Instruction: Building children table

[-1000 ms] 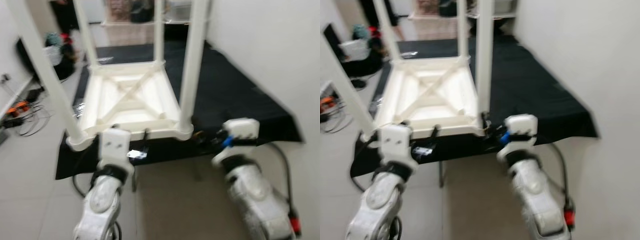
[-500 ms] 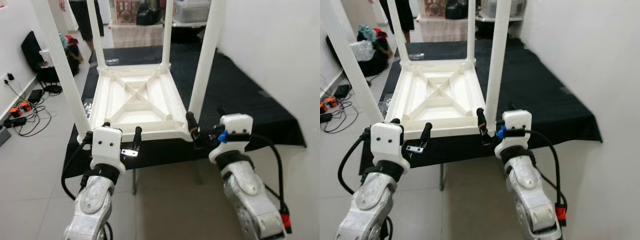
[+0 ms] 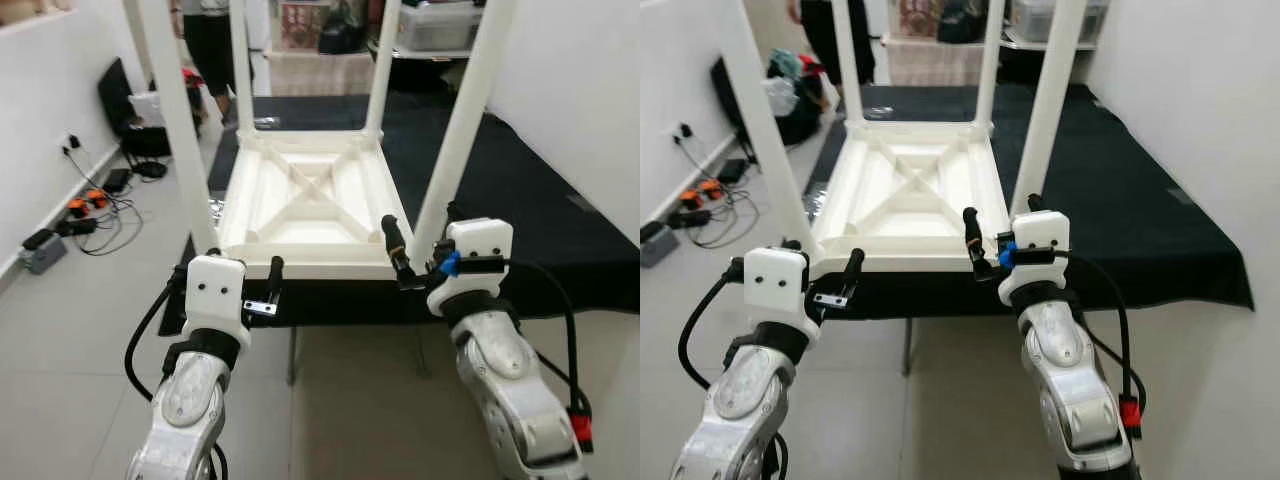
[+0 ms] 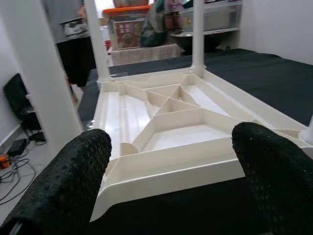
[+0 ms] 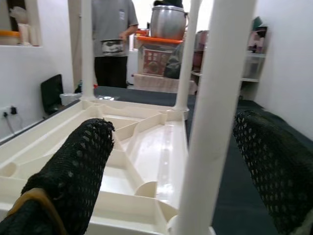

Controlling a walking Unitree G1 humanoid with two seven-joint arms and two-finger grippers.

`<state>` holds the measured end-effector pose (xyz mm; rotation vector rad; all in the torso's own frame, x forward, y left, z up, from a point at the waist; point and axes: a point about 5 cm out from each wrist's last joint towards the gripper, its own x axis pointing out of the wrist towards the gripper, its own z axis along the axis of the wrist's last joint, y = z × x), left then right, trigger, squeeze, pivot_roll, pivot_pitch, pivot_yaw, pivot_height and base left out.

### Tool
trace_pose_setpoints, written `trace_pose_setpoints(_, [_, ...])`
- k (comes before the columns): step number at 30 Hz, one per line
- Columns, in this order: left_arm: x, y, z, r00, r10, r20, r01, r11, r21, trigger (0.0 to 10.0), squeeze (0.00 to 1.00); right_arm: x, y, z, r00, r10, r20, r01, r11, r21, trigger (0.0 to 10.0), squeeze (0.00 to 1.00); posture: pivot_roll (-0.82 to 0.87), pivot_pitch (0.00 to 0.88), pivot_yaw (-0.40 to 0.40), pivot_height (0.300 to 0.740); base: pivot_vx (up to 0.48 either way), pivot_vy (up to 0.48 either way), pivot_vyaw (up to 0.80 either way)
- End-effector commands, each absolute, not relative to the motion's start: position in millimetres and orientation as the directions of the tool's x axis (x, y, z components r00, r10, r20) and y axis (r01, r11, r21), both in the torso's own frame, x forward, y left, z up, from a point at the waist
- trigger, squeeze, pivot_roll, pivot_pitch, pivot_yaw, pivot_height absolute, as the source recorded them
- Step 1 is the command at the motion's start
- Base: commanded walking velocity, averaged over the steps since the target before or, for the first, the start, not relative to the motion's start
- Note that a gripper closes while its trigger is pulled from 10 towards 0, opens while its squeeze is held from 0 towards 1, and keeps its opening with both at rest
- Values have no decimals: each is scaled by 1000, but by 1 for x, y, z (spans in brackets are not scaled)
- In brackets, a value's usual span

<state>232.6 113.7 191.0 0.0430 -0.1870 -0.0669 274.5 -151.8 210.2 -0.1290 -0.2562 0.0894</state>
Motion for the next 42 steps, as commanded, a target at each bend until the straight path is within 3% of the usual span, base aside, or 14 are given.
trace_pose_setpoints(1, [232, 114, 189, 983, -64, 170, 56, 997, 49, 10000, 0, 278, -156, 211, 966, 91, 242, -50, 984, -170, 10000, 0, 7, 45, -27, 740, 0, 0, 0])
trace_pose_setpoints(5, [232, 112, 185, 986, -77, 149, 71, 997, 44, 10000, 0, 287, -167, 219, 961, 83, 263, 10, 943, -334, 10000, 0, 5, 47, -26, 740, 0, 0, 0])
trace_pose_setpoints(7, [232, 112, 180, 989, -88, 120, 85, 996, 24, 10000, 0, 299, -179, 223, 964, 99, 249, 96, 739, -666, 10000, 0, 1, 50, -25, 740, 0, 0, 0])
trace_pose_setpoints(8, [232, 112, 180, 989, -88, 120, 85, 996, 24, 10000, 0, 299, -179, 223, 964, 99, 249, 96, 739, -666, 10000, 0, 1, 50, -25, 740, 0, 0, 0])
trace_pose_setpoints(9, [232, 112, 178, 989, -93, 113, 91, 996, 25, 10000, 0, 304, -185, 225, 964, 120, 239, 125, 590, -798, 10000, 0, -3, 53, -23, 740, 0, 0, 0])
trace_pose_setpoints(10, [232, 112, 178, 989, -93, 113, 91, 996, 25, 10000, 0, 304, -185, 225, 964, 120, 239, 125, 590, -798, 10000, 0, -3, 53, -23, 740, 0, 0, 0])
trace_pose_setpoints(12, [233, 111, 177, 989, -98, 109, 95, 995, 28, 10000, 0, 310, -193, 226, 965, 150, 216, 152, 351, -924, 10000, 0, -2, 53, -25, 740, 0, 0, 0])
trace_pose_setpoints(13, [233, 111, 177, 989, -98, 109, 95, 995, 28, 10000, 0, 310, -193, 226, 965, 150, 216, 152, 351, -924, 10000, 0, -2, 53, -25, 740, 0, 0, 0])
trace_pose_setpoints(15, [233, 111, 178, 989, -99, 111, 96, 995, 30, 10000, 0, 312, -193, 227, 962, 173, 211, 168, 235, -957, 10000, 0, -6, 58, -24, 740, 0, 0, 0])
trace_pose_setpoints(18, [232, 110, 178, 989, -100, 112, 98, 995, 27, 10000, 0, 320, -190, 226, 953, 257, 163, 198, -115, -974, 10000, 0, -10, 60, -24, 740, 0, 0, 0])
trace_pose_setpoints(19, [232, 110, 178, 989, -100, 112, 98, 995, 27, 10000, 0, 320, -190, 226, 953, 257, 163, 198, -115, -974, 10000, 0, -10, 60, -24, 740, 0, 0, 0])
trace_pose_setpoints(21, [233, 111, 178, 989, -99, 113, 97, 995, 26, 10000, 0, 325, -184, 231, 935, 327, 136, 231, -272, -934, 10000, 0, -12, 62, -24, 740, 0, 0, 0])
trace_pose_setpoints(33, [235, 108, 178, 986, -121, 116, 119, 993, 25, 10000, 0, 355, -183, 242, 940, 342, -8, 225, -634, -740, 10000, 0, -28, 49, -10, 740, 0, 0, 0])
trace_pose_setpoints(42, [237, 107, 179, 986, -115, 124, 114, 993, 16, 10000, 0, 364, -195, 228, 953, 212, -215, -2, -707, -707, 10000, 0, -30, 30, -21, 740, 0, 0, 0])
